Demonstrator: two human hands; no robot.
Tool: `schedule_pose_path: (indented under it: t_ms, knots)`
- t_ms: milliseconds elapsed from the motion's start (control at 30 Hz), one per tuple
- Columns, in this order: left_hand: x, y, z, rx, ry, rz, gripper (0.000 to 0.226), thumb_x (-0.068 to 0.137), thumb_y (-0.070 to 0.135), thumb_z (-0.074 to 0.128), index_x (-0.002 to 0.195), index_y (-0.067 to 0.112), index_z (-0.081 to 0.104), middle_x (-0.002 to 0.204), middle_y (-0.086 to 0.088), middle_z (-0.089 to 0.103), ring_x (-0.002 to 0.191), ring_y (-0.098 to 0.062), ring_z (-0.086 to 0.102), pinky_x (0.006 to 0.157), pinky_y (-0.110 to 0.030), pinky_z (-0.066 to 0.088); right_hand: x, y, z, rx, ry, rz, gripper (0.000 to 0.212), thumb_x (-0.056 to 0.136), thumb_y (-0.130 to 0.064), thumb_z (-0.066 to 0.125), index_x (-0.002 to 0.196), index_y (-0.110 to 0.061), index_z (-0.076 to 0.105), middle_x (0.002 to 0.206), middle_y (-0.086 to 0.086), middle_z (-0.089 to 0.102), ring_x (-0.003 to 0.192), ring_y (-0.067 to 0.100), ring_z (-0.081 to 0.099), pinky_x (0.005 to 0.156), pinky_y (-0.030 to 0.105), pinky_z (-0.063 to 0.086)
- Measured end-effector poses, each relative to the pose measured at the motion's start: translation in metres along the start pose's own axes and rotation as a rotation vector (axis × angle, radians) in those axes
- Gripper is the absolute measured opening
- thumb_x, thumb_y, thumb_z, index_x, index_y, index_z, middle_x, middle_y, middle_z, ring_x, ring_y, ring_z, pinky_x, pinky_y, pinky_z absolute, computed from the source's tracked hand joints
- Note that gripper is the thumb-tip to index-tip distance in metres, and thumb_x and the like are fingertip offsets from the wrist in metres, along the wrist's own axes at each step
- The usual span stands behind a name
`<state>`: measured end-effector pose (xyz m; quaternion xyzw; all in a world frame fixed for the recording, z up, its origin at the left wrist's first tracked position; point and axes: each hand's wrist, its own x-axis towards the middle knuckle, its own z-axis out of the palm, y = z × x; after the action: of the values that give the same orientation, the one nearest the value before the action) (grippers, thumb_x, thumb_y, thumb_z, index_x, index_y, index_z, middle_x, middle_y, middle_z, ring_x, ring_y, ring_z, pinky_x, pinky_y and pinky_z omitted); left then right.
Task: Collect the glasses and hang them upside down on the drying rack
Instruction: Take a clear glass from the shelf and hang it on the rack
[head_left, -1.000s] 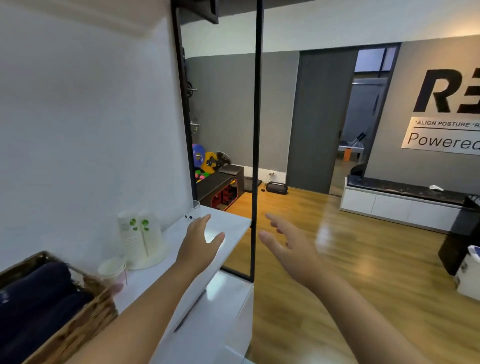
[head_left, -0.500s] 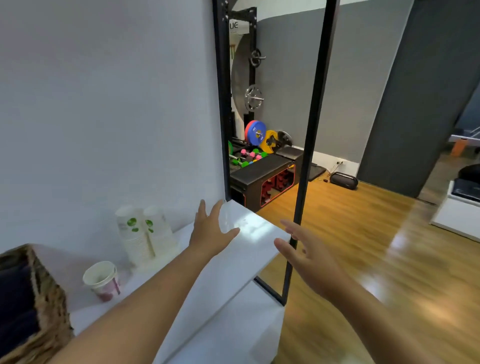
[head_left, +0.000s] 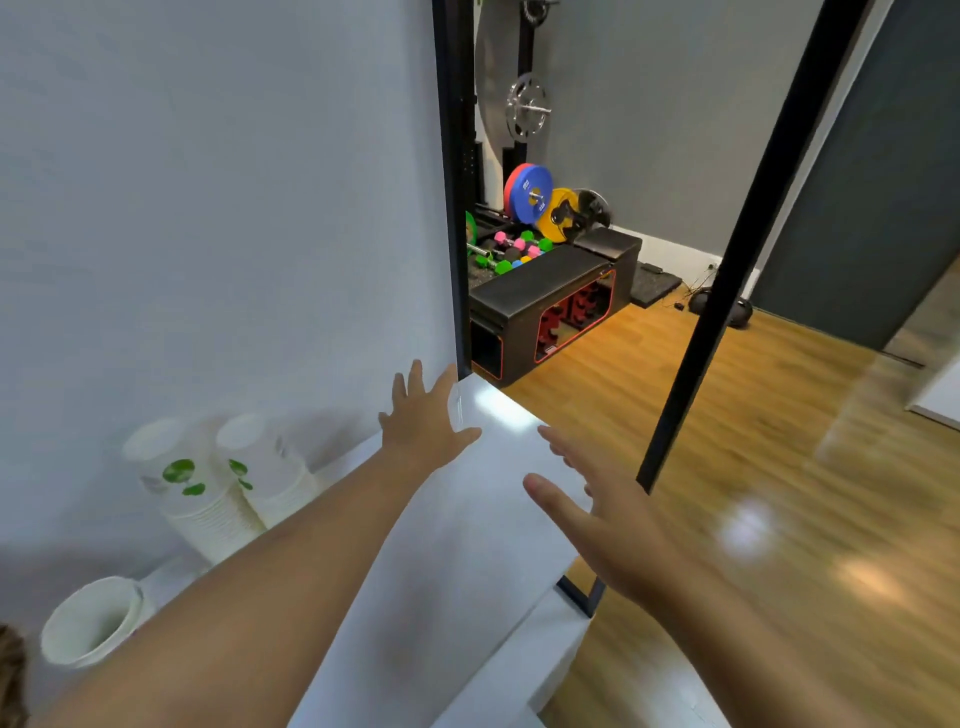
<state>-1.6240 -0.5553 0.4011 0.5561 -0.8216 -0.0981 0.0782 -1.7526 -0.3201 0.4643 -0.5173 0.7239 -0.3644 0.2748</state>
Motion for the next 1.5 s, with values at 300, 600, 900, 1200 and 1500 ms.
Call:
schedule_pose_path:
  t_ms: [300, 600, 900, 1200, 1500]
  knots:
    - [0.009, -0.013, -0.002, -0.089, 0.049, 0.068, 0.083, 0.085, 0.057, 0.074, 0.154, 0.032, 0.036, 0.152, -0.008, 0.042, 0.127, -0.031, 0.056, 0.096, -0.036, 0.053, 0.056, -0.022, 0.022, -0.055, 0.023, -0.034, 0.081, 0.079, -0.083, 0.041, 0.154, -0.050, 0.035, 0.162, -0.014, 0.042, 0.146, 0.012, 0.041, 0.118, 0.047, 0.041]
    - [-0.010, -0.012, -0.035, -0.176, 0.116, 0.122, 0.077, 0.082, 0.050, 0.080, 0.147, 0.032, 0.044, 0.141, -0.007, 0.048, 0.117, -0.028, 0.059, 0.084, -0.029, 0.051, 0.064, -0.037, 0.020, -0.100, 0.057, -0.096, 0.067, 0.096, -0.067, 0.053, 0.156, -0.043, 0.037, 0.162, -0.015, 0.041, 0.146, 0.011, 0.040, 0.113, 0.036, 0.037]
    - [-0.088, 0.015, -0.109, -0.169, 0.184, 0.106, 0.084, 0.082, 0.058, 0.076, 0.154, 0.035, 0.038, 0.149, -0.004, 0.045, 0.124, -0.025, 0.057, 0.090, -0.031, 0.051, 0.024, -0.063, 0.003, -0.060, 0.062, -0.222, 0.070, 0.094, -0.068, 0.054, 0.157, -0.040, 0.037, 0.161, -0.011, 0.044, 0.147, 0.014, 0.041, 0.112, 0.038, 0.039]
    - [-0.235, 0.035, -0.182, -0.199, 0.321, 0.006, 0.088, 0.077, 0.063, 0.078, 0.152, 0.039, 0.040, 0.144, -0.001, 0.046, 0.120, -0.020, 0.060, 0.085, -0.027, 0.044, -0.057, -0.086, -0.015, 0.194, -0.079, -0.345, 0.060, 0.100, -0.055, 0.056, 0.156, -0.043, 0.038, 0.154, -0.006, 0.050, 0.138, 0.013, 0.047, 0.100, 0.032, 0.039]
    - [-0.408, 0.034, -0.250, -0.283, 0.415, -0.192, 0.083, 0.073, 0.059, 0.081, 0.147, 0.041, 0.046, 0.136, 0.002, 0.050, 0.092, -0.008, 0.063, 0.085, -0.029, 0.047, -0.175, -0.138, 0.001, 0.277, -0.346, -0.515, 0.075, 0.090, -0.046, 0.074, 0.155, -0.049, 0.036, 0.147, -0.011, 0.048, 0.134, 0.011, 0.047, 0.098, 0.028, 0.038]
